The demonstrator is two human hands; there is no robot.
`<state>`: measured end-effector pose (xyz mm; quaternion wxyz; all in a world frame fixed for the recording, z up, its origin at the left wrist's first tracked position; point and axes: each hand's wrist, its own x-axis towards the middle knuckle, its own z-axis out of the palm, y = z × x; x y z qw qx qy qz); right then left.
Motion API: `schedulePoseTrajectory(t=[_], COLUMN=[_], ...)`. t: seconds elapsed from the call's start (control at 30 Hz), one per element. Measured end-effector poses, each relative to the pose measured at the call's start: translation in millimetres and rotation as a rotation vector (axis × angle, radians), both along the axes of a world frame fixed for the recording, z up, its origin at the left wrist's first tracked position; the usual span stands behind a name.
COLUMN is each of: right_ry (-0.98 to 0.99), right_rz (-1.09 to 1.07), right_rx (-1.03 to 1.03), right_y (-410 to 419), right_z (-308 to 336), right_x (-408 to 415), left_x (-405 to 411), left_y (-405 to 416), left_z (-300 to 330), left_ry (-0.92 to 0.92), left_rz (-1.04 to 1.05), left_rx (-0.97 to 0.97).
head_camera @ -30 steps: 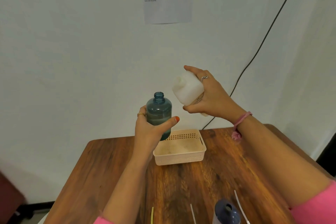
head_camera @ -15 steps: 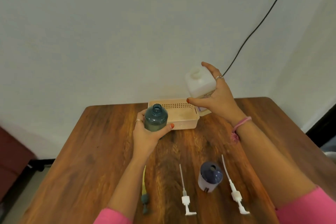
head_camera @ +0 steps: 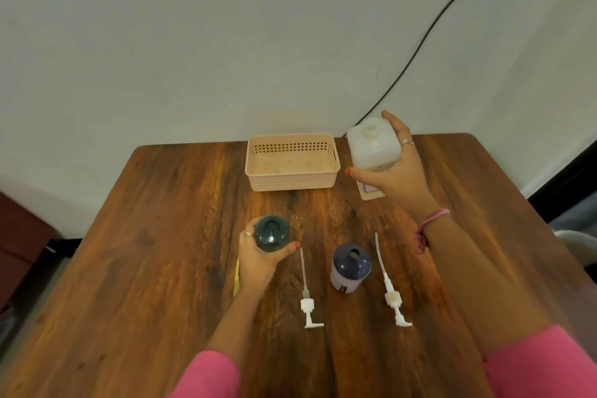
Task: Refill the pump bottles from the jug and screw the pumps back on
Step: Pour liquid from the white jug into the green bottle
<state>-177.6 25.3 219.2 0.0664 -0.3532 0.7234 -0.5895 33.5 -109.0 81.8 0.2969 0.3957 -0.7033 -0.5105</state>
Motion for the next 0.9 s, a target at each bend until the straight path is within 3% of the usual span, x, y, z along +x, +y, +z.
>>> schedulePoseTrajectory(t=[0.4,0.9], right_ry=[-0.041,-0.141], right_rz=[-0.082,-0.185], right_rx=[0.084,0.114], right_y=[53.0,111.8], right_z=[-62.8,-111.0], right_x=[-14.5,-20.4], left_x=[6.2,9.9], left_y=[23.6,47.1], left_z=[-43.7,-60.0], left_ry=[-0.17,-0.225], left_rz=[0.146,0.258], left_rx=[0.085,0.219])
